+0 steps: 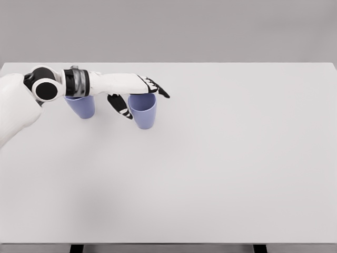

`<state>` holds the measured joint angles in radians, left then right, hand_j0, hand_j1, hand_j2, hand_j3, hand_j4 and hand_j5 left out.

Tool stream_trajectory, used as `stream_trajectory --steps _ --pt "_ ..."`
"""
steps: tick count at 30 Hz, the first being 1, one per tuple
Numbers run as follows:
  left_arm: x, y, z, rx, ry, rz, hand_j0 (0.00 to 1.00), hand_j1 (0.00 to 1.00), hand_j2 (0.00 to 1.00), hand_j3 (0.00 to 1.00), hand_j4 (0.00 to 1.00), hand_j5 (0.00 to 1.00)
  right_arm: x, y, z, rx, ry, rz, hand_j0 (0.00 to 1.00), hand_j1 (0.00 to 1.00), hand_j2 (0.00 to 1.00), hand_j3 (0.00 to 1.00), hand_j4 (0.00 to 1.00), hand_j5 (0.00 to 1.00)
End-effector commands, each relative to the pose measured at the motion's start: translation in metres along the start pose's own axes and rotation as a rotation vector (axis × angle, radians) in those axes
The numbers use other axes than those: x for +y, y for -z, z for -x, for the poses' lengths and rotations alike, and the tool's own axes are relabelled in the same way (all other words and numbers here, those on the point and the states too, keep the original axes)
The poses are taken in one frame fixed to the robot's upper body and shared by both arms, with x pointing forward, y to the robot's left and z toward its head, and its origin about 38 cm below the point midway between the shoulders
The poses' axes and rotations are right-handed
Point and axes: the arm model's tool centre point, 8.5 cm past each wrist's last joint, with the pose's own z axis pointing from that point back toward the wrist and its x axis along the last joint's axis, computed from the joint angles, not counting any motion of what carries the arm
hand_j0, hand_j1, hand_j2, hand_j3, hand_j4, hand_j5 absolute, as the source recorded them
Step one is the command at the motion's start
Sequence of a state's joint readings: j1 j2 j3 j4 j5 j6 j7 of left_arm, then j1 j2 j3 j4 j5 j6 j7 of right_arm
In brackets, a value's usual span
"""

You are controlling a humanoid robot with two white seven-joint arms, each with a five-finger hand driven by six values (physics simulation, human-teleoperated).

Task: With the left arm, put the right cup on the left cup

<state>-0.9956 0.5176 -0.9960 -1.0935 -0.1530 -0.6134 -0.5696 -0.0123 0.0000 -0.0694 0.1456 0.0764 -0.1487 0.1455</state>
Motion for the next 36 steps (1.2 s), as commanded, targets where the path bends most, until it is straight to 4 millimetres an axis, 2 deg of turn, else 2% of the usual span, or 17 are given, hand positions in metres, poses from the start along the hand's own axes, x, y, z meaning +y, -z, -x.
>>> stream_trajectory --steps 1,2,5,8,13,17,23,29,32,36 --pt "0.0 0.0 0.0 0.0 -0.008 -0.005 0.82 0.82 0.82 0.82 0.82 0.82 0.0 0.0 0.0 0.0 0.001 0.0 1.0 1.0 1.0 1.0 1.0 1.0" --pt "-0.002 0.001 0.0 -0.001 -0.011 -0.004 0.79 0.79 0.79 0.79 0.79 0.79 0.0 0.0 0.0 0.0 -0.001 0.0 1.0 1.0 1.0 1.0 1.0 1.0" --pt "-0.003 0.0 0.001 0.002 -0.013 0.001 0.77 0.77 0.77 0.77 0.77 0.77 0.0 0.0 0.0 0.0 -0.001 0.0 1.0 1.0 1.0 1.0 1.0 1.0" --pt "-0.003 -0.003 0.002 0.005 -0.015 -0.003 0.69 0.69 0.69 0.69 0.69 0.69 0.0 0.0 0.0 0.0 -0.001 0.0 1.0 1.0 1.0 1.0 1.0 1.0" --pt "0.0 -0.005 0.0 -0.003 -0.011 -0.008 0.62 0.62 0.62 0.62 0.62 0.62 0.0 0.0 0.0 0.0 0.001 0.0 1.0 1.0 1.0 1.0 1.0 1.0" --pt "0.011 -0.026 -0.01 -0.016 0.036 -0.023 0.55 0.55 0.55 0.55 0.55 0.55 0.0 0.0 0.0 0.0 -0.001 0.0 1.0 1.0 1.0 1.0 1.0 1.0" --pt "0.019 -0.043 -0.018 -0.037 0.048 -0.042 0.54 0.54 0.54 0.54 0.54 0.54 0.0 0.0 0.0 0.0 0.002 0.0 1.0 1.0 1.0 1.0 1.0 1.0" --pt "0.047 -0.083 -0.034 -0.061 0.079 -0.096 0.54 0.54 0.54 0.54 0.54 0.54 0.0 0.0 0.0 0.0 -0.001 0.0 1.0 1.0 1.0 1.0 1.0 1.0" --pt "0.063 -0.102 -0.038 -0.055 0.095 -0.123 0.54 0.54 0.54 0.54 0.54 0.54 0.0 0.0 0.0 0.0 -0.001 0.0 1.0 1.0 1.0 1.0 1.0 1.0" --pt "0.074 -0.129 -0.039 -0.027 0.105 -0.144 0.54 0.54 0.54 0.54 0.54 0.54 0.0 0.0 0.0 0.0 -0.001 0.0 1.0 1.0 1.0 1.0 1.0 1.0"
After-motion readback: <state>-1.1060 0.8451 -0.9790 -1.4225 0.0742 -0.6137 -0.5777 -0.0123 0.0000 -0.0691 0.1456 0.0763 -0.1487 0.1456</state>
